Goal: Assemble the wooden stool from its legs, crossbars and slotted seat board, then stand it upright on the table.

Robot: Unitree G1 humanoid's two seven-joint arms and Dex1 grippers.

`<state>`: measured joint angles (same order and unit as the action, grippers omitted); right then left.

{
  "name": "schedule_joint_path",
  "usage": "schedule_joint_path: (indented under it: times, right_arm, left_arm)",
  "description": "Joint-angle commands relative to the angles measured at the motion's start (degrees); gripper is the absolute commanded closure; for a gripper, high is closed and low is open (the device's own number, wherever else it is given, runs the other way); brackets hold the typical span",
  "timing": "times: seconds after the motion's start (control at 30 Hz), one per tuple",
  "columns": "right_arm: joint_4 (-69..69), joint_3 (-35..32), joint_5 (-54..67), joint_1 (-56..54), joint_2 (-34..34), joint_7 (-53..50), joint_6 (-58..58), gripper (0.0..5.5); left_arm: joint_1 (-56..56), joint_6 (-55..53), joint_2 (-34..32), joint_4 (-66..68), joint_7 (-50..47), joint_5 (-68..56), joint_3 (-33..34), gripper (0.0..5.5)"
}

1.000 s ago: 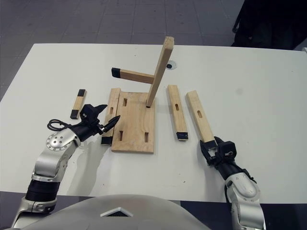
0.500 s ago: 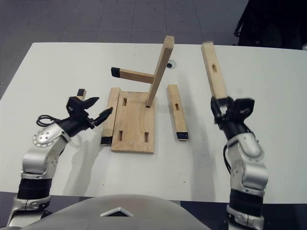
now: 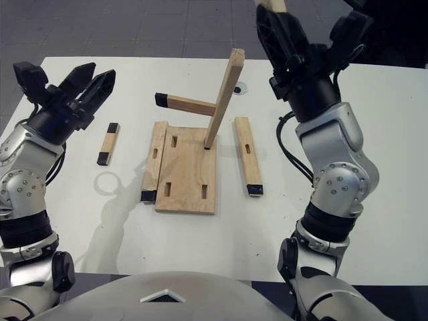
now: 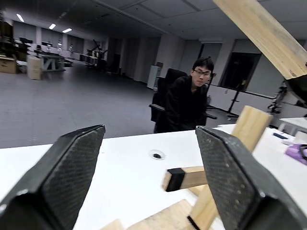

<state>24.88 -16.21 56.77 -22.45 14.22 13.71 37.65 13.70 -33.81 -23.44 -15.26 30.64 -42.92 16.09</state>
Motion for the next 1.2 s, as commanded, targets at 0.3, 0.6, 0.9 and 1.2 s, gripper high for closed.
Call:
schedule_joint_path:
  times: [0.3, 0.6, 0.9, 1.2]
  right_arm:
    - [4.44, 6.33, 11.54, -2.1, 4.07, 4.9, 7.02, 3.46]
    - [6.1, 10.05, 23.38, 5.24, 5.28, 8.11, 10.72, 3.46]
    - [5.25, 10.84, 31.1, 4.5, 6.68, 6.92, 10.15, 3.46]
    - [3.75, 15.21, 28.36, 2.16, 5.99, 10.49, 10.05, 3.46]
  left_arm:
    - [-0.81, -13.64, 1.57, -5.64, -6.46, -23.18, 4.17, 2.0]
    - [-4.69, -14.18, 5.9, -10.51, -8.8, -41.61, 0.66, 2.0]
    - [-7.62, -12.51, 5.61, -12.84, -7.42, -45.94, -3.48, 1.41]
    - [-3.09, -7.68, 11.61, -8.67, -11.62, -56.75, -4.77, 0.85]
